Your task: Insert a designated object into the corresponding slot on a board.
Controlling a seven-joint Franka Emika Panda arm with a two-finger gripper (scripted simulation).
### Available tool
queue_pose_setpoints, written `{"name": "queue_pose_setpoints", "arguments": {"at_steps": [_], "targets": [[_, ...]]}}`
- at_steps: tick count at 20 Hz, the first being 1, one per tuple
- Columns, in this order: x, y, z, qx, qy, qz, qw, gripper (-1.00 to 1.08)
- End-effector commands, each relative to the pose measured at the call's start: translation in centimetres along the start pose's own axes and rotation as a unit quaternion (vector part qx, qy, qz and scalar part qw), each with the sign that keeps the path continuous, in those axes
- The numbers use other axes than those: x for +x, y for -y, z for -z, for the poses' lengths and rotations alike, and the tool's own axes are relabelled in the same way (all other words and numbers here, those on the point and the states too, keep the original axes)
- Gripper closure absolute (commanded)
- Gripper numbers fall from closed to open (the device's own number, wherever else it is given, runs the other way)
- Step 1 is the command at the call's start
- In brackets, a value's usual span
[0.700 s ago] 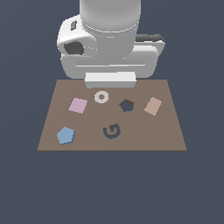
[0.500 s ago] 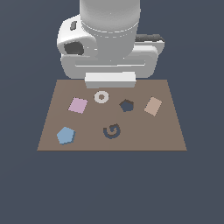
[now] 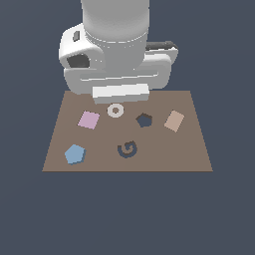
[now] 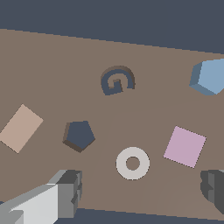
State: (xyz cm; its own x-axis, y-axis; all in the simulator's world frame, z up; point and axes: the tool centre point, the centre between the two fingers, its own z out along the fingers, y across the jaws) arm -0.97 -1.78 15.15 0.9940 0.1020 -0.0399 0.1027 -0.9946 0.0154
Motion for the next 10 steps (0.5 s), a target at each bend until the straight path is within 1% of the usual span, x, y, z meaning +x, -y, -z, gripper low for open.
{"name": "queue_pose_setpoints", "arguments": {"at_steps": [1, 6, 10], "targets": [[0.0, -0.6, -0.3, 0.000, -0.001, 0.016, 0.9999, -0.92], [0.2, -2.1, -1.2, 0.000, -0.002, 0.060, 0.9982, -0.92], [0.5, -3.7, -2.0, -0.001, -0.004, 0.105, 0.9945, -0.92]]}}
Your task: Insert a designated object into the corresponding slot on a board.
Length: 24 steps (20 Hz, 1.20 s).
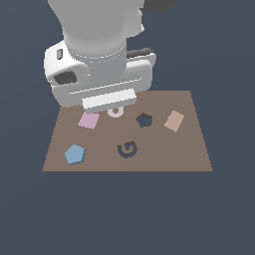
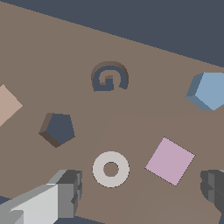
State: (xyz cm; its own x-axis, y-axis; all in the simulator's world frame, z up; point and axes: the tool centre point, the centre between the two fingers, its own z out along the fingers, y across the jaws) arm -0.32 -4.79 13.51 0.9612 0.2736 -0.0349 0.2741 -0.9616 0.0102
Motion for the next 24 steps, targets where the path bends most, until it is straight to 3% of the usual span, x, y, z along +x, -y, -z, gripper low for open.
{"name": "queue_pose_setpoints", "arguments": {"at_steps": [1, 6, 11, 24], "targets": [[0.0, -1.1, -0.6, 0.000, -0.001, 0.030, 0.9995, -0.92], [0.5, -3.6, -2.0, -0.001, -0.004, 0.102, 0.9948, -0.92], [1.5, -6.2, -3.5, -0.001, -0.008, 0.180, 0.9837, -0.92], [5.3, -11.3, -6.8, -0.002, -0.015, 0.352, 0.9358, -0.92]]}}
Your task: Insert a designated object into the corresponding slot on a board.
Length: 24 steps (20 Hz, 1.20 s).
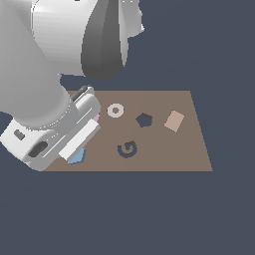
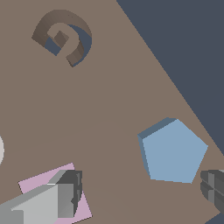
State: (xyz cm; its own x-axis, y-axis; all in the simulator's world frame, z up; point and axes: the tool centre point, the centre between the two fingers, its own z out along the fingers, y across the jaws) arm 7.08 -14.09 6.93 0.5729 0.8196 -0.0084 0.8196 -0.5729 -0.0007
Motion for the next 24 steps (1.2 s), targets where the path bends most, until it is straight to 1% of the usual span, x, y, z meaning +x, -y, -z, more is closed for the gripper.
{"name": "queue_pose_setpoints", "arguments": {"at_steps": [1, 6, 11, 20, 24], "targets": [[0.2, -1.0, -0.5, 0.000, -0.001, 0.028, 0.9996, -0.92], [0.5, -2.4, -1.3, -0.001, -0.003, 0.069, 0.9976, -0.92], [0.9, -3.2, -1.7, -0.001, -0.004, 0.095, 0.9955, -0.92], [1.1, -3.6, -2.0, -0.001, -0.004, 0.105, 0.9945, -0.92], [1.1, -3.6, -2.9, -0.001, -0.004, 0.105, 0.9944, -0.92]]}}
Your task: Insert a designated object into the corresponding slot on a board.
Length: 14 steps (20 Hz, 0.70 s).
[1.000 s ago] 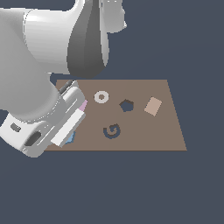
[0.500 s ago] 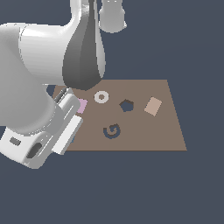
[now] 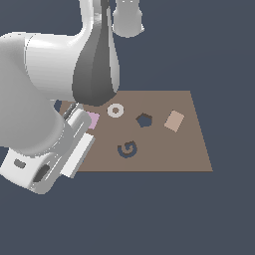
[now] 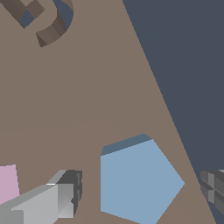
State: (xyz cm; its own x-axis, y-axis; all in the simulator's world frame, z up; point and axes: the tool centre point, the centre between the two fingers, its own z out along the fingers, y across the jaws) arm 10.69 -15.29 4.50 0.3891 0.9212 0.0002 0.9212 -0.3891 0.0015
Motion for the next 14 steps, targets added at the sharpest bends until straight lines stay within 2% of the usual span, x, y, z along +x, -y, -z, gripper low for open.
{"name": "queue_pose_setpoints", "arguments": {"at_steps": [1, 5, 6, 14], "targets": [[0.01, 0.04, -0.86, 0.001, 0.000, 0.001, 1.0000, -0.92], [0.02, 0.03, -1.50, 0.001, 0.000, 0.001, 1.0000, -0.92], [0.02, 0.03, -1.50, 0.001, 0.000, 0.001, 1.0000, 1.08], [0.02, 0.03, -1.50, 0.001, 0.000, 0.001, 1.0000, 1.08]]}}
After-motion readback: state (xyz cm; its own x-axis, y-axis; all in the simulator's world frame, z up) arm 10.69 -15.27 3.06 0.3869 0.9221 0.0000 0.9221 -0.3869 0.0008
